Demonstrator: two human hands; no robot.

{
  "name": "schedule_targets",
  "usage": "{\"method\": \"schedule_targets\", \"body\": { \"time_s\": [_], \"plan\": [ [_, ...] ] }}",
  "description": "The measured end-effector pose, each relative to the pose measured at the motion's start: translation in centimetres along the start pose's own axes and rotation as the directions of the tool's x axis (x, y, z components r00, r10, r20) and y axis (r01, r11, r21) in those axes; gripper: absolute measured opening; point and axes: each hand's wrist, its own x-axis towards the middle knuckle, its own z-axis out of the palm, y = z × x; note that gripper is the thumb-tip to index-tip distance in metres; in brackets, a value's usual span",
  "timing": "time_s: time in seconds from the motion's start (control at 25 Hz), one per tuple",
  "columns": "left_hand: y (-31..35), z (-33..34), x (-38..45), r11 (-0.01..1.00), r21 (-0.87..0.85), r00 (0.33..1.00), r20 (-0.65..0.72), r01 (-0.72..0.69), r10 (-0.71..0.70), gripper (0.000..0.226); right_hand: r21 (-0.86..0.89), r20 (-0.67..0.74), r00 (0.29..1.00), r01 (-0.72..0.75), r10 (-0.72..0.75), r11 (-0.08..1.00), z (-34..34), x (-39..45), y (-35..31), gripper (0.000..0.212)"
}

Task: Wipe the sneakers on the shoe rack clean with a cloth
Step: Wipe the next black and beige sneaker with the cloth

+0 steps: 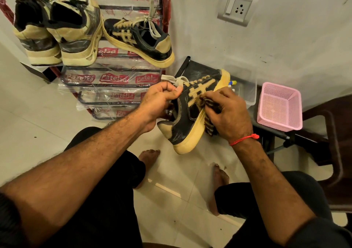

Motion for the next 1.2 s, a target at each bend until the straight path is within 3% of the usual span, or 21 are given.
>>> {"method": "schedule_targets", "body": {
  "time_s": [0.12, 0.2, 0.4, 0.52, 0.64, 0.76, 0.88, 1.0, 1.08, 1.2],
  "plan": [
    [-0.4, -0.1, -0.1, 0.999, 0.048, 0.998, -0.059, 0.018, -0.015, 0.015, 0.108, 0.211, 0.955, 0.189, -0.208, 0.976, 0.5, -1.1, -1.3, 0.035],
    [-0.8, -0.2, 0.0, 0.997, 0.029, 0.993, -0.09, 0.075, -0.072, 0.015, 0.181, 0.267, 0.938, 0.176, -0.221, 0.968, 0.7, -1.1, -1.4, 0.036],
    [-1.0, 0.1, 0.4, 0.995, -0.08, 0.996, -0.059, 0.062, -0.067, 0.022, 0.238, 0.007, 1.0, -0.014, 0.013, 0.971, 1.4, -0.8, -0.7, 0.025],
    [-1.1, 0.6, 0.1, 0.998, -0.063, 1.0, 0.019, 0.01, -0.009, 0.029, 0.321, -0.066, 0.991, -0.093, 0.12, 0.943, 1.8, -0.7, 0.0, 0.024],
    [-1.0, 0.9, -0.5, 0.997, 0.065, 0.989, 0.145, -0.048, 0.038, 0.044, 0.433, -0.158, 0.952, -0.173, 0.263, 0.885, 1.6, -0.2, 1.0, 0.021],
    [-0.7, 1.3, -1.0, 0.99, 0.087, 0.968, 0.238, -0.109, 0.085, 0.033, 0.485, -0.164, 0.925, -0.226, 0.342, 0.844, 1.2, -0.1, 1.5, 0.02],
    [-0.9, 1.4, -0.5, 0.962, 0.183, 0.978, 0.097, -0.202, 0.187, 0.042, 0.465, -0.079, 0.967, -0.18, 0.243, 0.867, 0.1, 0.4, 1.5, 0.021],
    [-1.4, 1.1, 0.0, 0.952, 0.224, 0.974, -0.036, -0.209, 0.222, 0.034, 0.362, 0.035, 0.997, 0.048, -0.065, 0.931, -0.5, -0.1, -0.8, 0.024],
    [-1.6, 0.8, 0.0, 0.925, 0.308, 0.964, -0.071, -0.223, 0.256, 0.036, 0.26, 0.155, 0.951, 0.223, -0.268, 0.94, -0.5, -0.4, -1.7, 0.03],
    [-1.7, 0.6, 0.3, 0.908, 0.357, 0.964, -0.064, -0.218, 0.257, 0.037, 0.13, 0.135, 0.966, 0.205, -0.222, 0.97, -1.2, 0.4, -0.6, 0.035]
  ]
}}
